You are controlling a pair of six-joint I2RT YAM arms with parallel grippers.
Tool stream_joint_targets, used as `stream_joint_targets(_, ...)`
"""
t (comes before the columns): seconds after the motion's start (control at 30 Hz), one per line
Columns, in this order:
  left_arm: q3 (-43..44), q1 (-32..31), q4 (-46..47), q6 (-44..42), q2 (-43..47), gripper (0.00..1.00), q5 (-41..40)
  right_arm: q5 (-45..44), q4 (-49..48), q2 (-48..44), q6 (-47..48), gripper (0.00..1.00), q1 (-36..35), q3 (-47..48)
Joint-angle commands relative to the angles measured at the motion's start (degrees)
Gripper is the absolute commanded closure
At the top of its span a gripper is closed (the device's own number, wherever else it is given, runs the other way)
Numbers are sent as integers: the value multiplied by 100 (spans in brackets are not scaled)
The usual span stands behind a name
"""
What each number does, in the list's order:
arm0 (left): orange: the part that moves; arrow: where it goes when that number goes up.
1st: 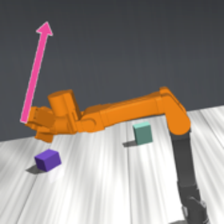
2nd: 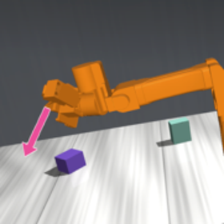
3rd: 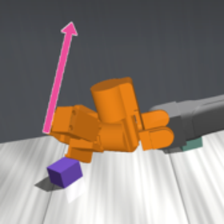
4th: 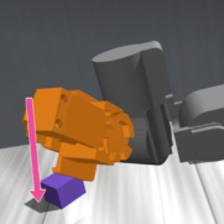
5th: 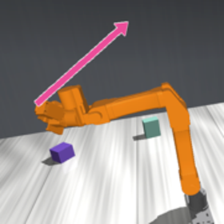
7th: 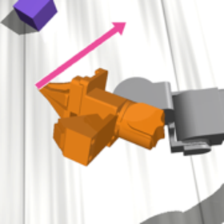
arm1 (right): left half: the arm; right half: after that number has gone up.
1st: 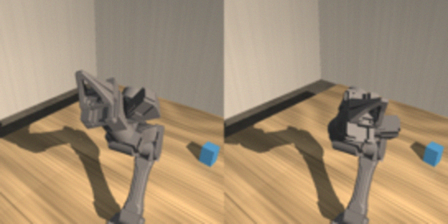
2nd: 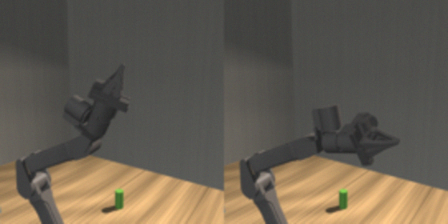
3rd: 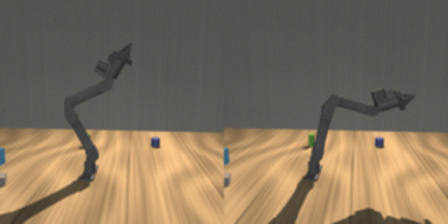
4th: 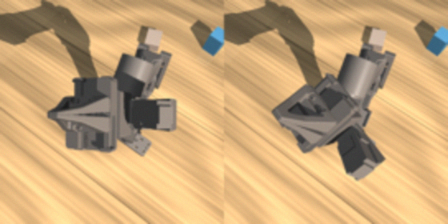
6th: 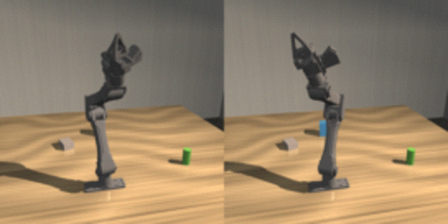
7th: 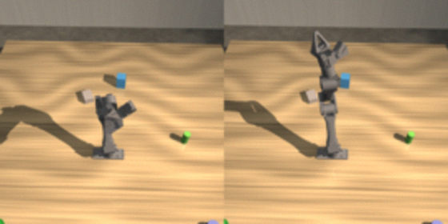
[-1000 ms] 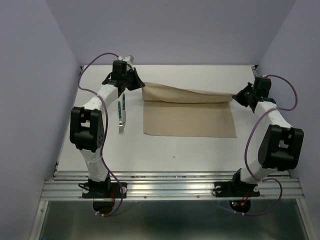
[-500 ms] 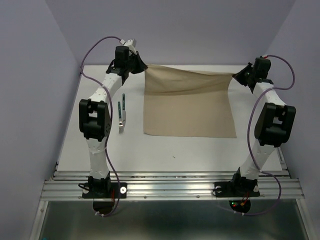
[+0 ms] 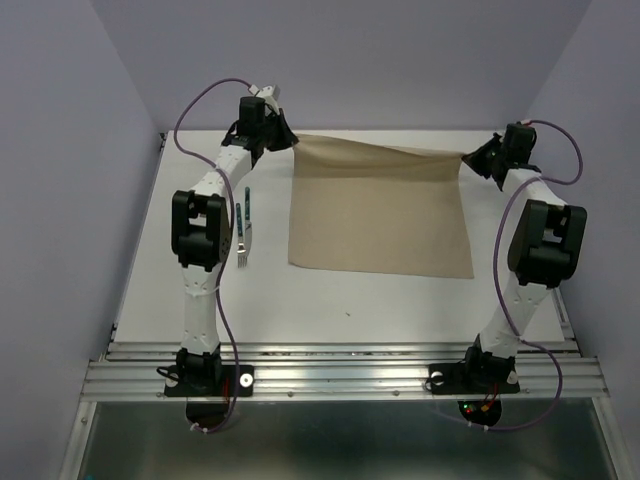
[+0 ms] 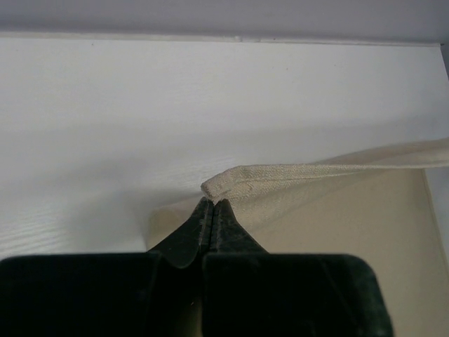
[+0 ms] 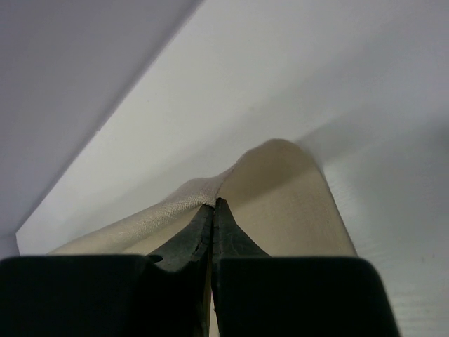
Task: Fold the napkin into a case and place the utensils inside
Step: Fold the rectangle-folded napkin at the center of the board.
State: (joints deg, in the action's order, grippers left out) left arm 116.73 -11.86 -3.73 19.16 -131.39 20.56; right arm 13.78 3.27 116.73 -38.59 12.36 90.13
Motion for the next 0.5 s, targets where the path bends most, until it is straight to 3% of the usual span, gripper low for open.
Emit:
stream_joint_targets(0.0, -493, 61, 179, -219, 860, 100, -17, -7, -222, -817, 53, 99, 74, -670)
stream_joint_targets(0.3, -2837, -62, 627, 26, 2370, 100, 185, -200, 253, -2512, 132, 99, 74, -2857)
stream_joint_targets(0.47, -4148, -334, 847, 220, 3075, 100, 80, -359, 780, -3269, 281, 99, 74, -3615)
